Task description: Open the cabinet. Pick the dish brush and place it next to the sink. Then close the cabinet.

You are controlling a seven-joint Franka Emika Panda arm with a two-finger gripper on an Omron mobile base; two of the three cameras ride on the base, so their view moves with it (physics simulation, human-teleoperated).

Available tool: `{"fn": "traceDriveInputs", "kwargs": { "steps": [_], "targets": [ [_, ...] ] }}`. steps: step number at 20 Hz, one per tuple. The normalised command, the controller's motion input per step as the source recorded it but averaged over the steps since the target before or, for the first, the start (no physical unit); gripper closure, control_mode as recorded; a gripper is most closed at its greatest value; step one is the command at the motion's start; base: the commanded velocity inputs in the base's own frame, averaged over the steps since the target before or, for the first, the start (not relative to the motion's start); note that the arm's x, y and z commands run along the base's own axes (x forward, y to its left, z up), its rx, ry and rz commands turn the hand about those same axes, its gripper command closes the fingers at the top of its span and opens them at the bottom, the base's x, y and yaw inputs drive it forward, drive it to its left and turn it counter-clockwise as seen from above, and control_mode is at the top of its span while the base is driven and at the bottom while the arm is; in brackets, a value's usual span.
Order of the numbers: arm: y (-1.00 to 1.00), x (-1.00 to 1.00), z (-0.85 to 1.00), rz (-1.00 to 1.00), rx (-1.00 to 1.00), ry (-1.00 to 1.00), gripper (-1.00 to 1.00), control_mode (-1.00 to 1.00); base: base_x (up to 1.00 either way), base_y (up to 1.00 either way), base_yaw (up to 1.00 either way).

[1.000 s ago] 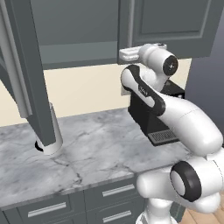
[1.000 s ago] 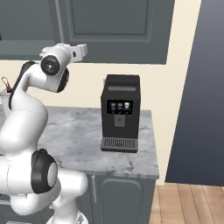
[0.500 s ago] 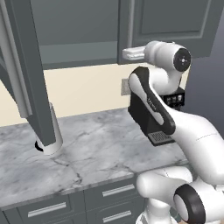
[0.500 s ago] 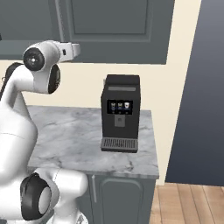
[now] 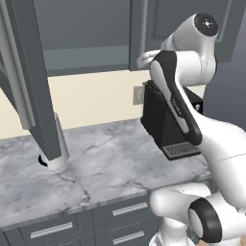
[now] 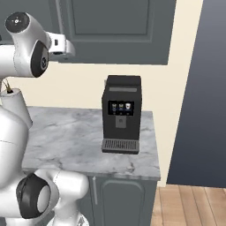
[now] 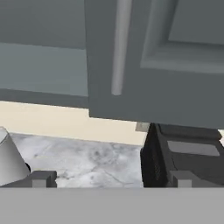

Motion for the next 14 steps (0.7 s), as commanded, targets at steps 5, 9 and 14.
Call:
{"fn": "traceDriveInputs", "kwargs": {
  "steps": [5,9,14],
  "targets": [
    [0.0,-0.59,-0.59,0.0,0.0,-0.03,-1.0,-1.0,0.0,0.0,0.0],
    [0.0,-0.94,-0.25,0.0,0.0,-0.07,-1.0,-1.0,0.0,0.0,0.0],
    [0.01,-0.93,0.0,0.0,0.0,-0.1,-1.0,-1.0,0.0,0.0,0.0]
  ]
}}
